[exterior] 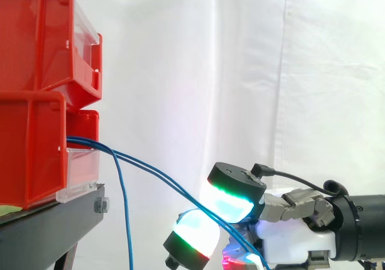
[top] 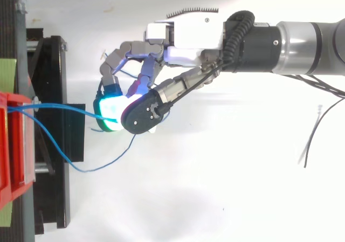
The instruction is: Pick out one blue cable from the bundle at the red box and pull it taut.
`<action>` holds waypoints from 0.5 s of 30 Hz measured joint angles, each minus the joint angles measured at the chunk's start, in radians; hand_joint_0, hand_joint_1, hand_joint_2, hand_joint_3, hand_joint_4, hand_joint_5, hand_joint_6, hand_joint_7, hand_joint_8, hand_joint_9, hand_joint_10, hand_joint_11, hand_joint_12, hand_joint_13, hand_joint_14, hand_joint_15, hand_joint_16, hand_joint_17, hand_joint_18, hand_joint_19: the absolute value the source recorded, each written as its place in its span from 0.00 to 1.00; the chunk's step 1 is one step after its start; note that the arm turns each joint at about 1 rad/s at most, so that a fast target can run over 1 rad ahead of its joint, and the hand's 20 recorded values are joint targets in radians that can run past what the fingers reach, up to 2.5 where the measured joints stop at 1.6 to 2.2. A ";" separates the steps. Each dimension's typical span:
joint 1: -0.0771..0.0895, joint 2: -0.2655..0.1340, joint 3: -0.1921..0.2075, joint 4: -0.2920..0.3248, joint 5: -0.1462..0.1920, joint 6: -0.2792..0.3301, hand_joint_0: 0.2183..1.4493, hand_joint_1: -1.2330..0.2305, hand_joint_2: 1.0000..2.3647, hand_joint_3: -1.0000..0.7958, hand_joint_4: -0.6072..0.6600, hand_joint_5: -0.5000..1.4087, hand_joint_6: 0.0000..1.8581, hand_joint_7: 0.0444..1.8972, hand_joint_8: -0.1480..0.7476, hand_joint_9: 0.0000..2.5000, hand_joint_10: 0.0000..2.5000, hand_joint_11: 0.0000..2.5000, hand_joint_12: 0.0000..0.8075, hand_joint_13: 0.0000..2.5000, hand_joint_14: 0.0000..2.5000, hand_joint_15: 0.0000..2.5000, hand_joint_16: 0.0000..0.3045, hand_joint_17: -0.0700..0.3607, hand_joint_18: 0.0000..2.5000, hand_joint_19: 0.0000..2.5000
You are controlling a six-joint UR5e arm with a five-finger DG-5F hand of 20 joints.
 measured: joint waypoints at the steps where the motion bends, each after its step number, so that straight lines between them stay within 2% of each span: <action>1: 0.000 0.000 0.000 0.000 0.000 0.000 0.24 0.46 0.00 0.28 0.54 0.20 0.46 0.51 0.50 0.54 0.01 0.33 0.54 0.39 0.01 0.19 0.20 0.48 0.36 0.28; 8: 0.000 0.000 0.000 -0.001 0.000 0.000 0.21 0.49 0.00 0.28 0.57 0.20 0.45 0.50 0.52 0.53 0.01 0.32 0.57 0.39 0.01 0.19 0.21 0.50 0.36 0.27; 15: 0.000 0.000 0.000 -0.001 0.000 0.000 0.23 0.40 0.00 0.28 0.56 0.20 0.45 0.50 0.50 0.53 0.01 0.33 0.55 0.39 0.01 0.19 0.20 0.49 0.35 0.28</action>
